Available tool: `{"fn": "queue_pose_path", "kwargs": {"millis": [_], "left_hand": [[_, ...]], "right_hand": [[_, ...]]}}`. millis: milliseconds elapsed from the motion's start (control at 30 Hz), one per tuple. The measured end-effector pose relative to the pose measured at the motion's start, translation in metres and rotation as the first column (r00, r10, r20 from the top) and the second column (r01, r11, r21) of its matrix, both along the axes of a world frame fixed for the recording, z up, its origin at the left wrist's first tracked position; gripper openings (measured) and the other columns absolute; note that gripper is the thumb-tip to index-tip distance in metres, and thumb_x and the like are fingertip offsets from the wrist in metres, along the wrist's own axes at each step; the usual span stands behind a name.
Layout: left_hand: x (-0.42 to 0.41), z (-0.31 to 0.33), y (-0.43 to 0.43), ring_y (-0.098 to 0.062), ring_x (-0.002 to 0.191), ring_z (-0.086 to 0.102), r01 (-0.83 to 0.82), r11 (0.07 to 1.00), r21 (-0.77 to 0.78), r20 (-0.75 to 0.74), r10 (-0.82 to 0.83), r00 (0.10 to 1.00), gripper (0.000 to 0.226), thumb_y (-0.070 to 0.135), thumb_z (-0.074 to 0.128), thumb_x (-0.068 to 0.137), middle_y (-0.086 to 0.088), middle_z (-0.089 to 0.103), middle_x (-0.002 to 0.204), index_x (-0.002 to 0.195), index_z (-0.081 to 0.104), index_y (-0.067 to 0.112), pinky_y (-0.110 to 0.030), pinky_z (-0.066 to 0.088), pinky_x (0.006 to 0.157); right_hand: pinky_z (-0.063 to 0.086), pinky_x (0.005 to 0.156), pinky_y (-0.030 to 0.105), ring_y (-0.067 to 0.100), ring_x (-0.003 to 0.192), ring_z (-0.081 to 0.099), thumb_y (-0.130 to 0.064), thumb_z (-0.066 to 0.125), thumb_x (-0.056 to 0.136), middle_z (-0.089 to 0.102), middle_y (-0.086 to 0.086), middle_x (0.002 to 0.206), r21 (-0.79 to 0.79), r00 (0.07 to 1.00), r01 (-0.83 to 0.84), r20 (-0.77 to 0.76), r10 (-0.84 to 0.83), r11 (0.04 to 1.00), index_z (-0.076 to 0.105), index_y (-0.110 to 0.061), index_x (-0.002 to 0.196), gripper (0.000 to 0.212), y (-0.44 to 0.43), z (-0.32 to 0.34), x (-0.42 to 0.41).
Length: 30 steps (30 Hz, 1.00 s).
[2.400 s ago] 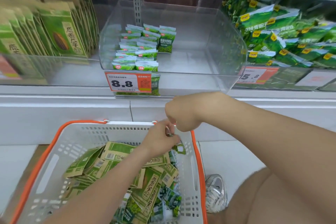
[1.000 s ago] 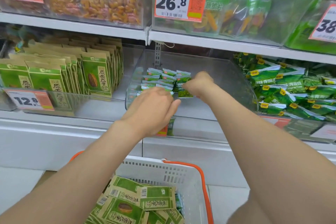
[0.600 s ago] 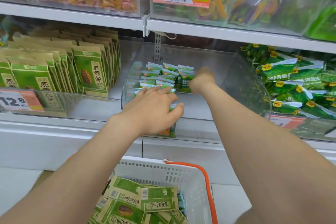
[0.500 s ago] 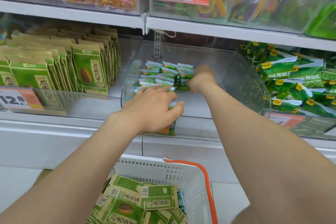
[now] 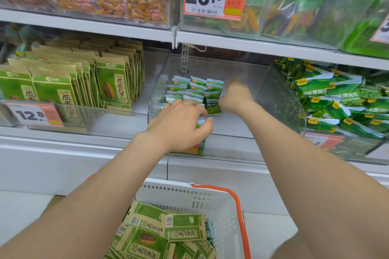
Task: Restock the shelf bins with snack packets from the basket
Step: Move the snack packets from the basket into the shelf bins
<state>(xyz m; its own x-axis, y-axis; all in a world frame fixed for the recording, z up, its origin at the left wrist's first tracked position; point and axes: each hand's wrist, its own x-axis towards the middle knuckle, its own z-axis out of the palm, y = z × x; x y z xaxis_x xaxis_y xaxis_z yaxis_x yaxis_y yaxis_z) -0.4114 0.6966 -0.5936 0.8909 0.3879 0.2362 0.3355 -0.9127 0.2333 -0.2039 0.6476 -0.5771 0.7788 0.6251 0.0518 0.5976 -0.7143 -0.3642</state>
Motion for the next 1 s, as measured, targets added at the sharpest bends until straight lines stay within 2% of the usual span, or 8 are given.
{"fn": "queue_pose_path", "kwargs": {"millis": [167,333,433,533,667,800,867,1000], "left_hand": [[-0.009,-0.001,-0.004,-0.022,0.104,0.058,-0.009,0.997,0.076,0.185,-0.005,0.983,0.041,0.059,0.041,0.094,0.007,0.066,0.104,0.105,0.067,0.03,-0.04,0.043,0.09],[-0.024,-0.004,-0.024,-0.033,0.085,0.052,-0.084,0.941,0.327,0.53,-0.109,0.841,0.018,0.03,0.058,0.097,-0.004,0.059,0.088,0.09,0.063,0.014,-0.045,0.038,0.071],[-0.036,-0.018,-0.046,-0.034,0.075,0.047,-0.052,0.92,0.389,0.599,-0.21,0.772,0.012,0.014,0.06,0.091,-0.01,0.052,0.079,0.08,0.058,0.009,-0.046,0.036,0.063],[-0.046,-0.065,-0.064,-0.031,0.073,0.056,0.123,0.943,0.308,0.401,-0.246,0.882,0.012,0.024,0.061,0.088,-0.004,0.057,0.076,0.082,0.058,0.013,-0.041,0.04,0.056],[-0.058,-0.132,-0.089,-0.03,0.077,0.068,0.208,0.978,-0.004,-0.123,-0.206,0.971,0.016,0.038,0.048,0.093,0.003,0.067,0.079,0.092,0.059,0.025,-0.036,0.047,0.058],[-0.072,-0.181,-0.115,-0.025,0.084,0.064,0.239,0.941,-0.239,-0.536,-0.333,0.776,0.019,0.037,0.052,0.095,0.005,0.062,0.083,0.097,0.066,0.024,-0.039,0.057,0.074],[-0.082,-0.206,-0.128,-0.024,0.096,0.064,0.224,0.924,-0.309,-0.675,-0.379,0.633,0.026,0.039,0.056,0.096,0.001,0.067,0.105,0.112,0.068,0.022,-0.042,0.059,0.083],[-0.095,-0.25,-0.143,-0.032,0.129,0.05,0.346,0.906,-0.245,-0.842,-0.375,0.388,0.056,0.045,0.072,0.091,-0.012,0.048,0.144,0.141,0.058,0.025,-0.052,0.048,0.108]], "right_hand": [[0.055,0.077,0.043,0.043,0.095,0.061,-0.016,0.05,0.091,0.063,0.02,0.109,-0.002,0.965,-0.2,0.175,0.197,0.98,0.062,-0.01,0.108,0.021,-0.043,0.028,-0.05],[0.056,0.069,0.04,0.034,0.076,0.061,-0.037,0.05,0.079,0.065,0.005,0.077,0.014,0.894,-0.374,0.274,0.356,0.928,0.064,-0.017,0.078,0.024,-0.096,0.05,-0.114],[0.047,0.059,0.033,0.02,0.057,0.049,-0.032,0.053,0.083,0.05,0.002,0.059,-0.184,0.828,-0.504,0.174,0.533,0.844,0.051,-0.015,0.062,0.027,-0.123,0.048,-0.143],[0.047,0.06,0.033,0.02,0.065,0.056,-0.019,0.052,0.088,0.057,0.003,0.068,-0.501,0.759,-0.595,-0.095,0.644,0.628,0.049,-0.019,0.068,0.02,-0.141,0.015,-0.154],[0.042,0.059,0.031,0.019,0.063,0.049,-0.011,0.049,0.096,0.053,0.002,0.073,-0.715,0.723,-0.608,-0.319,0.614,0.345,0.046,-0.016,0.069,0.028,-0.157,-0.048,-0.161],[0.038,0.057,0.03,0.019,0.065,0.042,-0.011,0.046,0.1,0.049,0.002,0.08,-0.804,0.686,-0.583,-0.411,0.601,0.116,0.055,-0.014,0.085,0.017,-0.17,-0.091,-0.175],[0.037,0.055,0.028,0.018,0.063,0.043,-0.011,0.047,0.101,0.05,0.002,0.083,-0.802,0.661,-0.593,-0.435,0.612,0.071,0.062,-0.012,0.102,0.015,-0.173,-0.103,-0.182],[0.039,0.053,0.028,0.017,0.061,0.041,-0.011,0.048,0.101,0.05,0.001,0.081,-0.78,0.611,-0.622,-0.437,0.66,0.06,0.062,-0.012,0.098,0.014,-0.173,-0.116,-0.19]]}}
